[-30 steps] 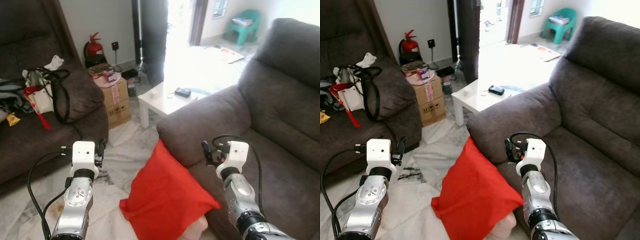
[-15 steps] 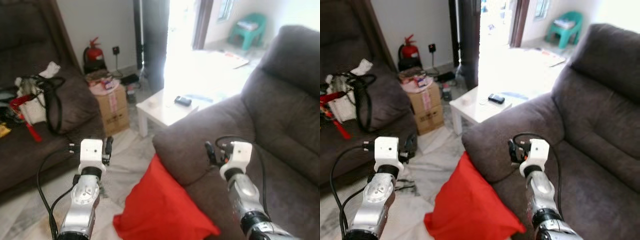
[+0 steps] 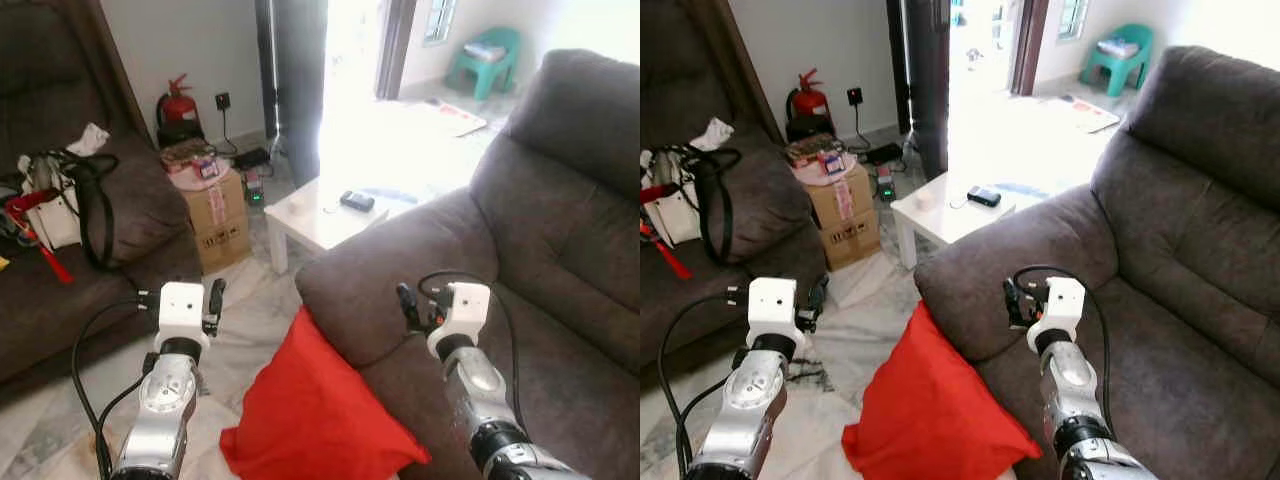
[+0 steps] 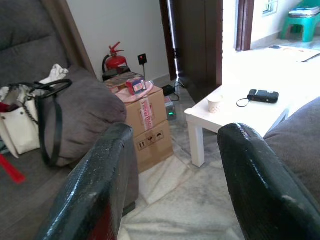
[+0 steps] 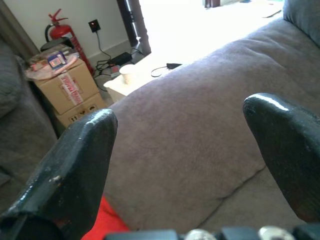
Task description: Move the pillow to the sofa from floor
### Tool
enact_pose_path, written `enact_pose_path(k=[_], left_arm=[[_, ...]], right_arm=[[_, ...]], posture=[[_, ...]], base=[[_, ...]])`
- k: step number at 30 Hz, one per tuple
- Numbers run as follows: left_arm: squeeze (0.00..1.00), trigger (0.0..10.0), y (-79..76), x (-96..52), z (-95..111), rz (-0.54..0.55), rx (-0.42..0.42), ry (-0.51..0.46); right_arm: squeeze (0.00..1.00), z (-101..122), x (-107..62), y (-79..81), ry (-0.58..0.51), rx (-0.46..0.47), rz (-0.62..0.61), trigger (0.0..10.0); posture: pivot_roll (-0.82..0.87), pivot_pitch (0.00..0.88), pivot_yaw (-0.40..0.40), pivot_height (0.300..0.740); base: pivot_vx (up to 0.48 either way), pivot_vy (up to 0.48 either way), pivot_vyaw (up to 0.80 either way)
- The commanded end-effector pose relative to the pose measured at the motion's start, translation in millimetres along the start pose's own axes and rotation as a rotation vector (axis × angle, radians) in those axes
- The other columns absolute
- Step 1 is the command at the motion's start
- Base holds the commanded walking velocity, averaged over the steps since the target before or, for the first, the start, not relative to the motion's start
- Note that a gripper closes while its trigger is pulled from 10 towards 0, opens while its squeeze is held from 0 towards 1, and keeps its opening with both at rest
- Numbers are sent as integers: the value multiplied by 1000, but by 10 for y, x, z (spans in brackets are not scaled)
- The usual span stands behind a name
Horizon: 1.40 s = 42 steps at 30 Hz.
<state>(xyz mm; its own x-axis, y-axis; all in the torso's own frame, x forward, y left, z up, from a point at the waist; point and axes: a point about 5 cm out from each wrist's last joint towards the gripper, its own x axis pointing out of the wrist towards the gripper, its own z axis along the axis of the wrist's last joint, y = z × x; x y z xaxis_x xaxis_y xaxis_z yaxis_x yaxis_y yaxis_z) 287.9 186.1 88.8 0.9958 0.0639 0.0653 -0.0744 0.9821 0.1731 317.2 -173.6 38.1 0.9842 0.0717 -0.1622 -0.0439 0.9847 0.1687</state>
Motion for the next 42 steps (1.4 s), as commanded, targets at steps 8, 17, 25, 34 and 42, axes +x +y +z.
enact_pose_path(k=[8,17,25,34,42], left_arm=[[0,10000,-21,-53,-46,-17,3,19],[0,10000,-35,-48,-43,-22,-4,16],[0,10000,-35,-48,-59,-13,6,29],[0,10000,-32,-67,-126,-12,0,52],[0,10000,-10,-149,-254,5,3,91]], right_arm=[[0,-37,-6,36,18,9,15,10000],[0,-40,-8,24,22,5,13,10000],[0,-42,-8,25,25,3,18,10000],[0,-81,-31,-1,45,0,12,10000],[0,-187,-107,-41,69,7,-9,10000]], posture=[[88,22,-6,740],[84,23,-8,740],[84,22,-12,740],[81,20,-12,740],[79,11,-9,740]], base=[[0,0,0],[0,0,0],[-90,0,0],[0,0,0],[0,0,0]])
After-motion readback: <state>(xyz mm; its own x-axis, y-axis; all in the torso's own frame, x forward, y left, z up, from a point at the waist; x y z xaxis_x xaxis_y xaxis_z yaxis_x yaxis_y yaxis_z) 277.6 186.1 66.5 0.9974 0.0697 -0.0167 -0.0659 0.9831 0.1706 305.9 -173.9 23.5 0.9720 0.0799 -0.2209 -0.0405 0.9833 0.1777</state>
